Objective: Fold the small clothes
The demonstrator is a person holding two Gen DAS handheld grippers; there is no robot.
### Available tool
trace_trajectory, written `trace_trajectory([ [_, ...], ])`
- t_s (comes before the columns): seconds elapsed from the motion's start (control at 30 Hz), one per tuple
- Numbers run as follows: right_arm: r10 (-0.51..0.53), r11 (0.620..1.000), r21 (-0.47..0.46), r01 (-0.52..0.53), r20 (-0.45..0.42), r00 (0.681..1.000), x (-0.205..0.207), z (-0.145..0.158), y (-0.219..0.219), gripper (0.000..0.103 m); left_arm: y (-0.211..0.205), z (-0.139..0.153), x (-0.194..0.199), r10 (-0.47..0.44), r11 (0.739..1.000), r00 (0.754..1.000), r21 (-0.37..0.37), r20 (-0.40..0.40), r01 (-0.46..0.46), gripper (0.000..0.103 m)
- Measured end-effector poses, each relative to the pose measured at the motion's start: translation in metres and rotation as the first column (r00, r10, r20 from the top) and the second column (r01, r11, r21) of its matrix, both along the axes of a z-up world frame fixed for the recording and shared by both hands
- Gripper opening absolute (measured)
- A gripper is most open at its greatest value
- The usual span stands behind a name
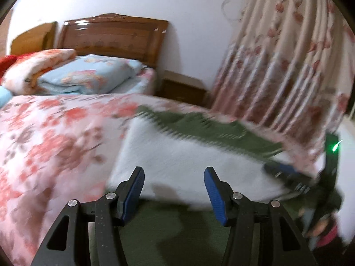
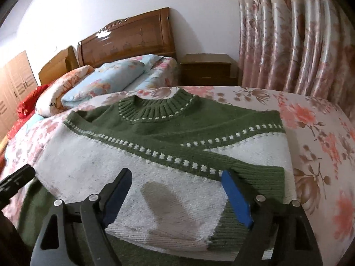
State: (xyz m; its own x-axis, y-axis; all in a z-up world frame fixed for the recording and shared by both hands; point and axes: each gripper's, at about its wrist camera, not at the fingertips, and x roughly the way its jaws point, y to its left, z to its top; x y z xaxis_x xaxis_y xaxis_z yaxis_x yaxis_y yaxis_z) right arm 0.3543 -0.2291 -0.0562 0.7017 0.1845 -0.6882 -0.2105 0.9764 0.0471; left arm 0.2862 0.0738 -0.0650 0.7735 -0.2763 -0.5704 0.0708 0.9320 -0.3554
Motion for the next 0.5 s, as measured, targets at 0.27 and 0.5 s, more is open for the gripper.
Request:
trace_trajectory([
  [0.27, -0.009, 0.997, 0.076, 0.007, 0.02, 1.0, -0.006, 0.005, -0.004, 0.103, -0.028, -0.016, 0.157, -0.099, 0.995, 0.956, 0.002, -0.275, 0.103, 0.058],
  [0.5, -0.007, 0.996, 0.086, 0.005, 0.016, 1.0, -0.007, 0.005, -0.005, 0.103, 0.017, -0.026, 0.181, 0.031, 0.988, 0.96, -0.136, -0.278, -0.071, 0.037],
])
